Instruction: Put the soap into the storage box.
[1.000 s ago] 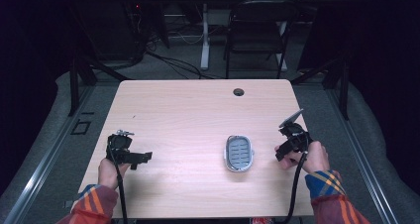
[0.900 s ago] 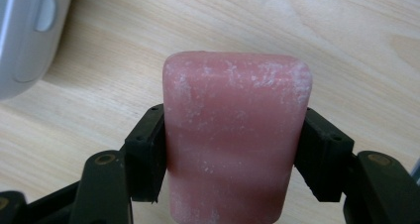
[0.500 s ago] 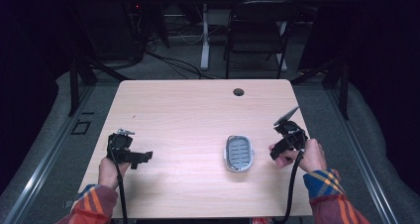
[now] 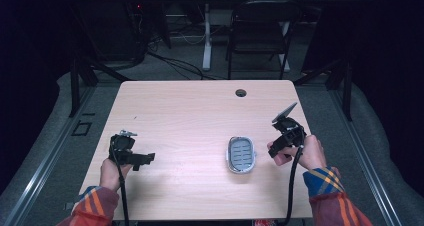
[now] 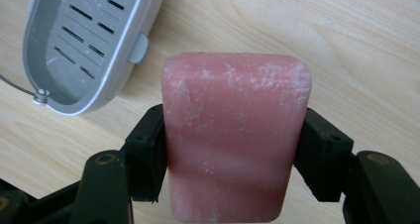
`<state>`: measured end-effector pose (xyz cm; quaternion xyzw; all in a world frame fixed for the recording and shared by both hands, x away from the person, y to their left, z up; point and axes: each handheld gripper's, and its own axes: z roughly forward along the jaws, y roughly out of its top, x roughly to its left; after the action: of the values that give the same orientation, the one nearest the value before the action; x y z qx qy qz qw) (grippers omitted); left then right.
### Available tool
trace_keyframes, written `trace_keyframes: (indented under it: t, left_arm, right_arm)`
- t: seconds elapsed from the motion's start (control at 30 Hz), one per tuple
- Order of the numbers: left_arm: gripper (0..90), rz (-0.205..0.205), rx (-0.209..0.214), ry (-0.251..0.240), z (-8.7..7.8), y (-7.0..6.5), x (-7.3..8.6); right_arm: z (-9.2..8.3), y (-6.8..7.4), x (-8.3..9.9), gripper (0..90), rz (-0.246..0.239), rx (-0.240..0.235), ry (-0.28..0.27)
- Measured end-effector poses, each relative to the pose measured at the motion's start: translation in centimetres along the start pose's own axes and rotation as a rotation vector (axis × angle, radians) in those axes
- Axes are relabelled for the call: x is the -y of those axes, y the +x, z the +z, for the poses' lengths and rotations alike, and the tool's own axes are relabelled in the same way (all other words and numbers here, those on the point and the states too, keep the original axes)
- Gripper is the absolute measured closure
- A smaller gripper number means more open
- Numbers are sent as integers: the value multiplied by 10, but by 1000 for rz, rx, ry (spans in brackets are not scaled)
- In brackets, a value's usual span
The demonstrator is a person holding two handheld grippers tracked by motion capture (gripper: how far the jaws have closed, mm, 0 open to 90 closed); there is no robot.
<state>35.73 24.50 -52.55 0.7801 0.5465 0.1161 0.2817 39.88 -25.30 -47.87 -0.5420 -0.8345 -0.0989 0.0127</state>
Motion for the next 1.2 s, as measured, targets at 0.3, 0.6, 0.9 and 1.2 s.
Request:
trace_keyframes:
  t: [0.3,0.6,0.9,1.2]
  left_arm:
    - [4,2,1,0,0,-1,0]
    - [4,2,8,-1,1,-3,-2]
    - [4,14,16,1,2,-4,-2]
    - [4,23,20,0,3,-5,-4]
  right_arm:
    - [-5,5,-3,375,-4,-8,-11]
    - [-4,8,-7,375,-7,-14,4]
    - [-3,18,-16,375,-19,-12,37]
    - [-10,34,-29,376,-43,8,63]
